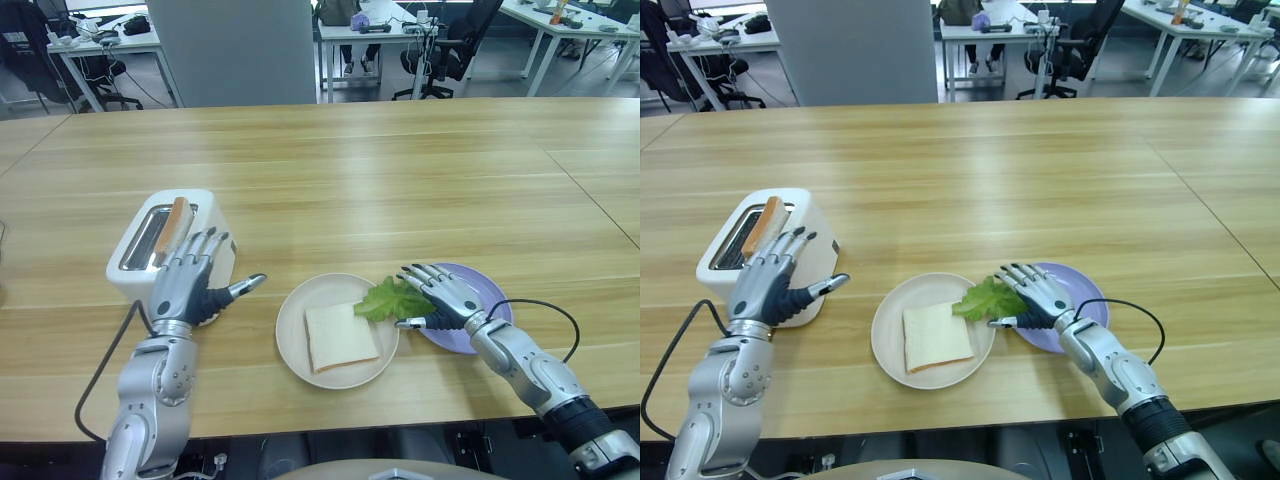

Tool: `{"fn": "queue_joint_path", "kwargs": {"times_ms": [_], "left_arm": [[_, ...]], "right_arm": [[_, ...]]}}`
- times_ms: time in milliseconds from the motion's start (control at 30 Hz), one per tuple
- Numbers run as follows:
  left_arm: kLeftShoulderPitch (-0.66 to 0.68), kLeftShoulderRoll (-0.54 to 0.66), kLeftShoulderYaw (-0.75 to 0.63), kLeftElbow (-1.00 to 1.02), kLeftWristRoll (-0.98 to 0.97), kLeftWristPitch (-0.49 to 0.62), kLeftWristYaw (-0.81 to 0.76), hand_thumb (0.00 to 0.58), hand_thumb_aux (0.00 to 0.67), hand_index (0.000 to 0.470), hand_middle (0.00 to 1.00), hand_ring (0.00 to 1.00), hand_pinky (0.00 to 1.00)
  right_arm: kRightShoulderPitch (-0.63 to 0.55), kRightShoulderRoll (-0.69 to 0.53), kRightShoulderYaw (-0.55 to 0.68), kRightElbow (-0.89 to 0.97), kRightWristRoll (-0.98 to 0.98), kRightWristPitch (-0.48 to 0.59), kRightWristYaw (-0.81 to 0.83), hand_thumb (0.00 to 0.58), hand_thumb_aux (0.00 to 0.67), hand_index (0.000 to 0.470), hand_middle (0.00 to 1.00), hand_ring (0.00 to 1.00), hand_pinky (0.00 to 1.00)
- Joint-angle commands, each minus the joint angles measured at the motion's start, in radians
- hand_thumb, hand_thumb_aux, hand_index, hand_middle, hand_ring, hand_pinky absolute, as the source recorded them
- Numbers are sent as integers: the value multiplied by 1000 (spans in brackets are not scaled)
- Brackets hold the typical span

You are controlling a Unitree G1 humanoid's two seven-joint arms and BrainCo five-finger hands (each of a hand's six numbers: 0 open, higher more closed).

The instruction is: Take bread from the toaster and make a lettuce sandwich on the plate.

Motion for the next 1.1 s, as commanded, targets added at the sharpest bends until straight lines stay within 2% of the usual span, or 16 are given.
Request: {"fn": "queue_joint_path", "kwargs": {"times_ms": [33,67,100,133,167,200,233,267,300,767,1100], "left_arm": [[11,-4,-17,7,2,-4,-5,0,0,0,0,0,0],[12,-5,-19,5,2,-4,-6,0,0,0,0,0,0],[12,-7,-20,3,2,-4,-7,0,0,0,0,0,0],[13,-8,-21,3,2,-4,-7,0,0,0,0,0,0],[14,-8,-22,3,2,-4,-6,0,0,0,0,0,0],[15,-10,-23,3,3,-5,-6,0,0,0,0,0,0],[16,-11,-26,4,3,-6,-6,0,0,0,0,0,0],[17,-12,-28,4,4,-6,-6,0,0,0,0,0,0],[19,-14,-30,3,6,-6,-5,0,0,0,0,0,0],[38,-30,-50,-1,20,-4,-2,0,0,0,0,0,0],[45,-25,-41,-3,32,-4,1,0,0,0,0,0,0]], "right_arm": [[-28,-7,38,41,-37,-7,-24,0,0,0,0,0,0],[-35,-10,44,49,-41,-8,-27,0,0,0,0,0,0],[-40,-12,49,56,-43,-8,-28,104,63,43,0,0,0],[-46,-14,53,63,-45,-9,-30,104,63,43,0,0,0],[-49,-14,56,68,-45,-10,-31,355,252,173,0,0,0],[-51,-16,57,70,-44,-10,-32,429,328,225,0,0,0],[-54,-16,58,72,-40,-12,-34,429,328,225,0,0,0],[-56,-16,57,72,-34,-15,-34,511,439,301,0,0,0],[-58,-16,57,67,-28,-17,-32,580,670,460,0,0,0],[-38,-31,21,-50,43,-47,-40,580,670,460,0,0,0],[-5,-14,-70,-285,127,-68,-28,580,670,460,0,0,0]]}}
